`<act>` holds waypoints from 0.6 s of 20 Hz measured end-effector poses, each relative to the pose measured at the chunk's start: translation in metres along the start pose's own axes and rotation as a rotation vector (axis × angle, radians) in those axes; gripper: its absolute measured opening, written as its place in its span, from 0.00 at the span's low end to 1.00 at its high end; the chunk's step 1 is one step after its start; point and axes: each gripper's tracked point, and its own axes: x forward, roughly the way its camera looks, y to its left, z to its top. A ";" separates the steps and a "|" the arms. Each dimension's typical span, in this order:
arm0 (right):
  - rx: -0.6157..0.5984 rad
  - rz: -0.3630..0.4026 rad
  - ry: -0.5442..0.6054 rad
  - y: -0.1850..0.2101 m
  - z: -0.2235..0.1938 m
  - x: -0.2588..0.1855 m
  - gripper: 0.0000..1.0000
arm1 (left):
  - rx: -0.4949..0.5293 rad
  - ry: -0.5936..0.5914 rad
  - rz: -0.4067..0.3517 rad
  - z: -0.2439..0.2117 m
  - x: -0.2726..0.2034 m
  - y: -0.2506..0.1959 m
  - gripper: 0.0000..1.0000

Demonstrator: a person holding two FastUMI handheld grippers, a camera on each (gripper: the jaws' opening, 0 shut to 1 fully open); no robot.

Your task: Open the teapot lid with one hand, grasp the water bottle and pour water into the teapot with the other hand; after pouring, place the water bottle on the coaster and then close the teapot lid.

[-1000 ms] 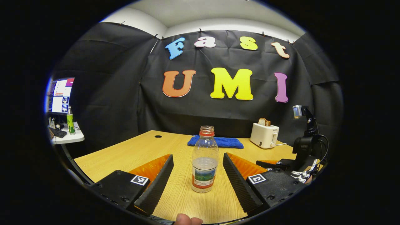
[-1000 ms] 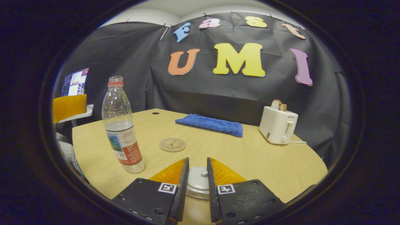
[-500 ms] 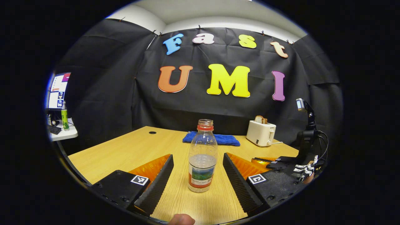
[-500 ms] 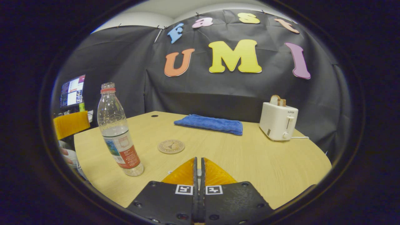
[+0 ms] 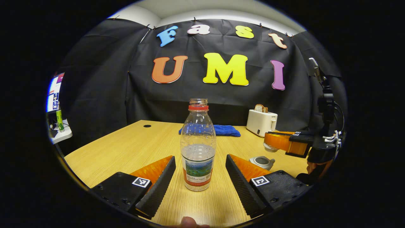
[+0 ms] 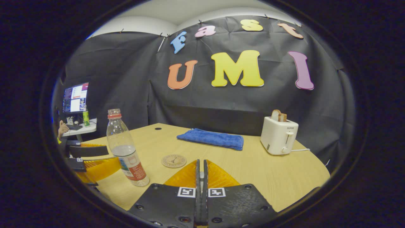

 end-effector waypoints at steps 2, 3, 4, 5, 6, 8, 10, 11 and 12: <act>-0.010 0.000 -0.005 -0.004 0.002 -0.010 0.00 | -0.012 0.014 -0.001 -0.004 0.008 0.000 1.00; -0.015 -0.001 -0.008 -0.005 0.004 -0.015 0.00 | -0.016 0.023 0.002 -0.008 0.010 -0.001 1.00; -0.020 -0.004 -0.011 -0.007 0.004 -0.020 0.00 | -0.018 0.027 0.005 -0.010 0.013 0.002 1.00; -0.025 -0.006 -0.014 -0.009 0.006 -0.024 0.00 | -0.019 0.036 0.001 -0.012 0.016 0.000 1.00; -0.029 -0.010 -0.017 -0.011 0.006 -0.029 0.00 | -0.020 0.044 -0.003 -0.015 0.018 -0.001 1.00; -0.033 -0.020 -0.017 -0.017 0.005 -0.034 0.00 | -0.024 0.055 -0.010 -0.019 0.021 -0.003 1.00; -0.030 -0.032 -0.014 -0.023 0.003 -0.037 0.00 | -0.023 0.056 -0.011 -0.020 0.023 -0.002 0.98; -0.026 -0.037 -0.012 -0.027 0.002 -0.038 0.00 | -0.019 0.060 -0.009 -0.021 0.024 -0.002 0.96; -0.021 -0.041 -0.009 -0.029 0.000 -0.039 0.00 | -0.016 0.063 -0.006 -0.023 0.025 0.000 0.93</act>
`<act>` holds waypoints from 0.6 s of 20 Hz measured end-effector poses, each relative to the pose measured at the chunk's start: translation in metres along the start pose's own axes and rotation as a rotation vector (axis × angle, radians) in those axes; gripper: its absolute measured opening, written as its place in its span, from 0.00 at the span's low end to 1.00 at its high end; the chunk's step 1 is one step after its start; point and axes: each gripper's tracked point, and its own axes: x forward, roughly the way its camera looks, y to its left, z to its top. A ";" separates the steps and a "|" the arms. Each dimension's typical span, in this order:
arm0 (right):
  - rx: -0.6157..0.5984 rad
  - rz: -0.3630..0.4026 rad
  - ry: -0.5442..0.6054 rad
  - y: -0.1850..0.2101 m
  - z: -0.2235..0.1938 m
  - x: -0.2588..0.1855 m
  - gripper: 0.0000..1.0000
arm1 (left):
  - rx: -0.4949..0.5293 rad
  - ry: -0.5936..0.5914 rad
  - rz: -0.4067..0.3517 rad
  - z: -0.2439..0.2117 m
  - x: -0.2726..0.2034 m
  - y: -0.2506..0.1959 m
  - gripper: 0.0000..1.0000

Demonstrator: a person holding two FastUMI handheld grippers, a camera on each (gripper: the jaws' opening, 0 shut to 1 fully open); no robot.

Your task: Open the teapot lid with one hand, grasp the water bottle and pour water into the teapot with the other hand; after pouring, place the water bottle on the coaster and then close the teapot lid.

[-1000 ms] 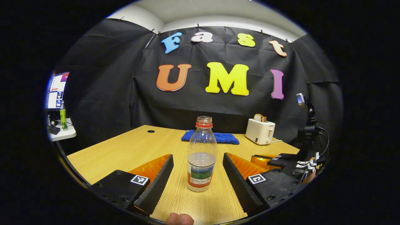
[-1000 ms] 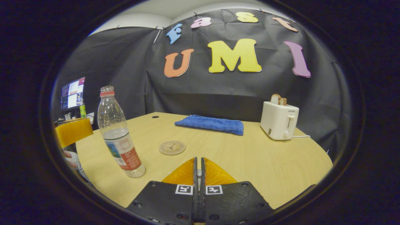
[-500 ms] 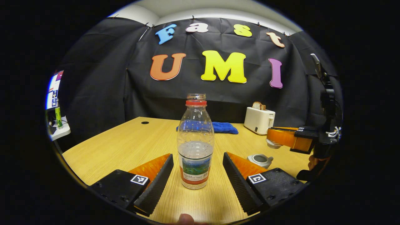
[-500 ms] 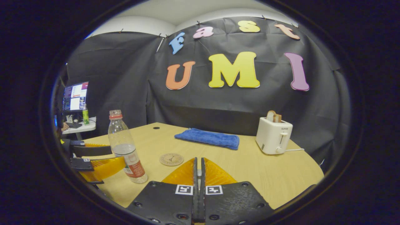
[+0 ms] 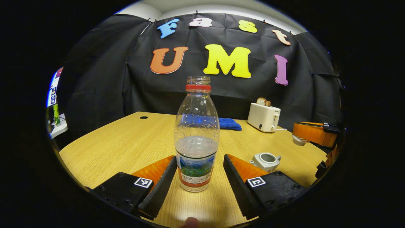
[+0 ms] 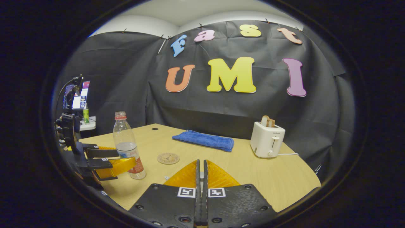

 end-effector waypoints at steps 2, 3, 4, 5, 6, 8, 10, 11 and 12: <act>0.004 -0.006 0.003 -0.004 -0.002 -0.002 0.00 | 0.004 0.007 0.008 -0.003 0.003 0.002 0.88; 0.009 -0.008 0.004 -0.007 -0.003 -0.002 0.00 | 0.003 0.010 0.010 -0.003 0.005 0.003 0.86; 0.016 -0.007 0.010 -0.008 -0.005 -0.003 0.00 | 0.001 0.013 0.012 -0.005 0.007 0.004 0.82; 0.023 -0.006 0.015 -0.009 -0.007 -0.003 0.00 | 0.003 0.012 0.013 -0.004 0.007 0.005 0.80; 0.026 -0.009 0.015 -0.012 -0.009 -0.006 0.00 | 0.010 0.016 0.019 -0.003 0.008 0.006 0.85; 0.027 -0.023 0.014 -0.019 -0.010 -0.008 0.00 | 0.054 0.025 0.061 -0.001 0.006 0.014 0.77; 0.031 -0.026 0.020 -0.022 -0.012 -0.009 0.00 | 0.150 0.007 0.099 0.013 0.007 0.023 0.77; 0.032 -0.025 0.022 -0.024 -0.012 -0.009 0.00 | 0.202 0.004 0.112 0.019 0.007 0.025 0.77; 0.035 -0.024 0.023 -0.025 -0.013 -0.010 0.00 | 0.248 0.004 0.114 0.025 0.007 0.027 0.76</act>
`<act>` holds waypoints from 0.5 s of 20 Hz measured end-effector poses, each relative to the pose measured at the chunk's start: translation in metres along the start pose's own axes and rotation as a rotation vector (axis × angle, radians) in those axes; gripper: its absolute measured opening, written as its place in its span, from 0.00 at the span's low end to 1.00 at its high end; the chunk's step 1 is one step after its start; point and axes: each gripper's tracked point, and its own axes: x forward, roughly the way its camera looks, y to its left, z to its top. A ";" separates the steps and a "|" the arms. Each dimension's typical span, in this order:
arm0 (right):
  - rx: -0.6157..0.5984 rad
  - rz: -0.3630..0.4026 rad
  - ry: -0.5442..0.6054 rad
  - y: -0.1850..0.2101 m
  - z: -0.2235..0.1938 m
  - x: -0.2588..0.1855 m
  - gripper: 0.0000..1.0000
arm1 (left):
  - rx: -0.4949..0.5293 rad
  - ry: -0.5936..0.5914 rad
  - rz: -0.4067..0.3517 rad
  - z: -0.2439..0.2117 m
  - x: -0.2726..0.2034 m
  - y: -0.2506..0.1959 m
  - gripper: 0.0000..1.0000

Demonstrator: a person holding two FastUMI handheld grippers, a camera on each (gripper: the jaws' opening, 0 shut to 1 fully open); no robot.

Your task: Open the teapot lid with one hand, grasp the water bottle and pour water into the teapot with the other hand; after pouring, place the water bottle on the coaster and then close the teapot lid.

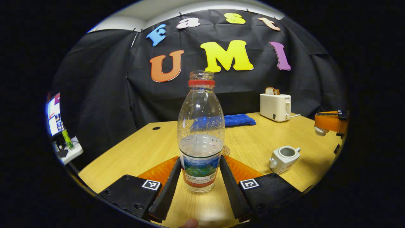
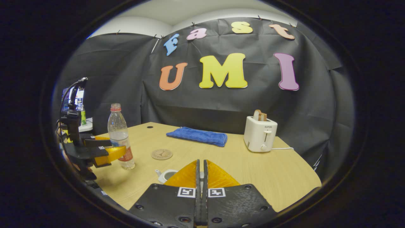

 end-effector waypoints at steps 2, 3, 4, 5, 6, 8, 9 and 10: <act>0.004 -0.002 -0.001 -0.005 -0.002 -0.002 0.00 | 0.087 -0.005 0.015 0.010 -0.001 0.007 0.76; 0.005 -0.003 0.000 -0.007 -0.003 -0.003 0.00 | 0.138 -0.010 0.030 0.015 -0.001 0.012 0.76; 0.004 -0.005 0.004 -0.009 -0.005 -0.004 0.00 | 0.193 -0.014 0.057 0.019 -0.001 0.020 0.76; 0.003 -0.008 0.008 -0.012 -0.007 -0.005 0.00 | 0.259 -0.017 0.086 0.024 -0.001 0.028 0.76; 0.001 -0.012 0.011 -0.015 -0.009 -0.007 0.00 | 0.327 -0.018 0.108 0.028 -0.002 0.034 0.75; 0.000 -0.023 0.012 -0.022 -0.011 -0.011 0.00 | 0.469 -0.003 0.144 0.029 -0.003 0.042 0.74; -0.005 -0.026 0.014 -0.024 -0.014 -0.014 0.00 | 0.533 0.007 0.152 0.029 -0.005 0.044 0.74; -0.009 -0.029 0.017 -0.026 -0.016 -0.015 0.00 | 0.596 0.015 0.156 0.027 -0.006 0.045 0.74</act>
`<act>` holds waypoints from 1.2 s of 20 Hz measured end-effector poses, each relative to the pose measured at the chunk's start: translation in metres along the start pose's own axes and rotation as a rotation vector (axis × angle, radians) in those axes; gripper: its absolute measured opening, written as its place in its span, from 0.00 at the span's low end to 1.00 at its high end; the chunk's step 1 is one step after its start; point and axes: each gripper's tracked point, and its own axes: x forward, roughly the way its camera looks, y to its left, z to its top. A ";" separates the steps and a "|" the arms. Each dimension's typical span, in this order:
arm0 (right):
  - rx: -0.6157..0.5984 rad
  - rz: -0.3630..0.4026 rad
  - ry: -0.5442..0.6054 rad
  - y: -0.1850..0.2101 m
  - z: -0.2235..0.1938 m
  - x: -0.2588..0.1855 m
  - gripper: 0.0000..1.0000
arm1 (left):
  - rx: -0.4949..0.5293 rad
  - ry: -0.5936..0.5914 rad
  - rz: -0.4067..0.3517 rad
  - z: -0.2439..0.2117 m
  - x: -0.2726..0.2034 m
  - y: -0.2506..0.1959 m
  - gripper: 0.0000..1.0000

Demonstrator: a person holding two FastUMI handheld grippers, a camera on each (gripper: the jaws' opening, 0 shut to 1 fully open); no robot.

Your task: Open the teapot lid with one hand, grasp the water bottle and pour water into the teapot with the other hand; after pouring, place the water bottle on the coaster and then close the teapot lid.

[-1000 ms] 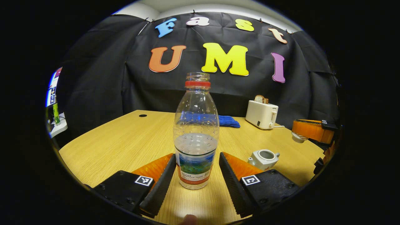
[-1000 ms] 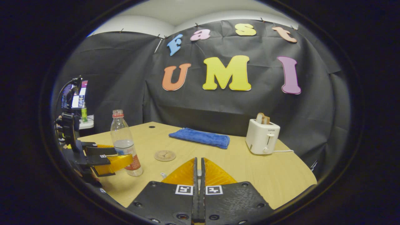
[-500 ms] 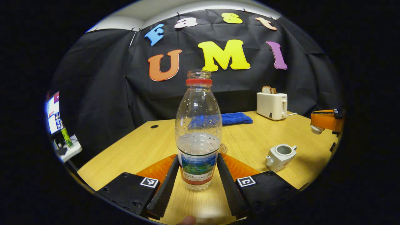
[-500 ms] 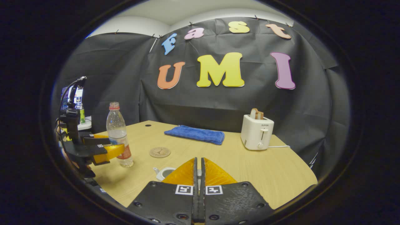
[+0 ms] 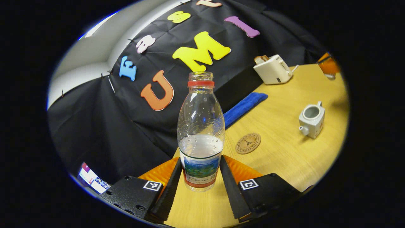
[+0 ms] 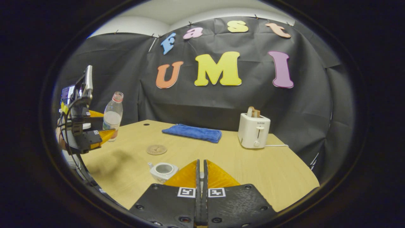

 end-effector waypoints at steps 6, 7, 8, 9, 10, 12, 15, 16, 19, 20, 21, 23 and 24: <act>0.005 -0.001 0.001 -0.004 -0.004 -0.007 0.00 | 0.375 0.000 0.006 0.007 -0.003 -0.006 0.74; 0.003 -0.001 0.001 -0.005 -0.005 -0.009 0.00 | 0.413 -0.004 0.000 0.009 -0.004 -0.008 0.74; 0.001 -0.003 0.002 -0.006 -0.006 -0.011 0.00 | 0.452 -0.010 0.000 0.013 -0.005 -0.010 0.74; 0.003 -0.004 0.001 -0.007 -0.007 -0.013 0.00 | 0.493 -0.017 0.004 0.016 -0.008 -0.011 0.74; 0.004 -0.006 0.001 -0.009 -0.008 -0.014 0.00 | 0.532 -0.024 0.007 0.019 -0.009 -0.012 0.73; 0.011 -0.008 0.002 -0.012 -0.010 -0.016 0.00 | 0.590 -0.020 -0.016 0.020 -0.007 -0.018 0.74; 0.013 -0.013 0.004 -0.015 -0.011 -0.019 0.00 | 0.659 0.005 -0.067 0.018 -0.006 -0.032 0.73; 0.013 -0.014 0.002 -0.017 -0.012 -0.020 0.00 | 0.689 0.010 -0.074 0.019 -0.005 -0.034 0.74; 0.021 -0.022 0.002 -0.023 -0.014 -0.021 0.00 | 0.737 0.026 -0.092 0.017 -0.007 -0.039 0.73; 0.025 -0.024 0.004 -0.024 -0.016 -0.022 0.00 | 0.746 0.032 -0.096 0.016 -0.007 -0.041 0.73; 0.027 -0.026 0.006 -0.026 -0.018 -0.023 0.00 | 0.759 0.035 -0.097 0.016 -0.008 -0.042 0.74; 0.031 -0.029 0.009 -0.029 -0.020 -0.023 0.00 | 0.794 0.045 -0.085 0.017 -0.008 -0.042 0.74; 0.035 -0.030 0.012 -0.031 -0.022 -0.023 0.00 | 0.813 0.049 -0.087 0.017 -0.007 -0.043 0.74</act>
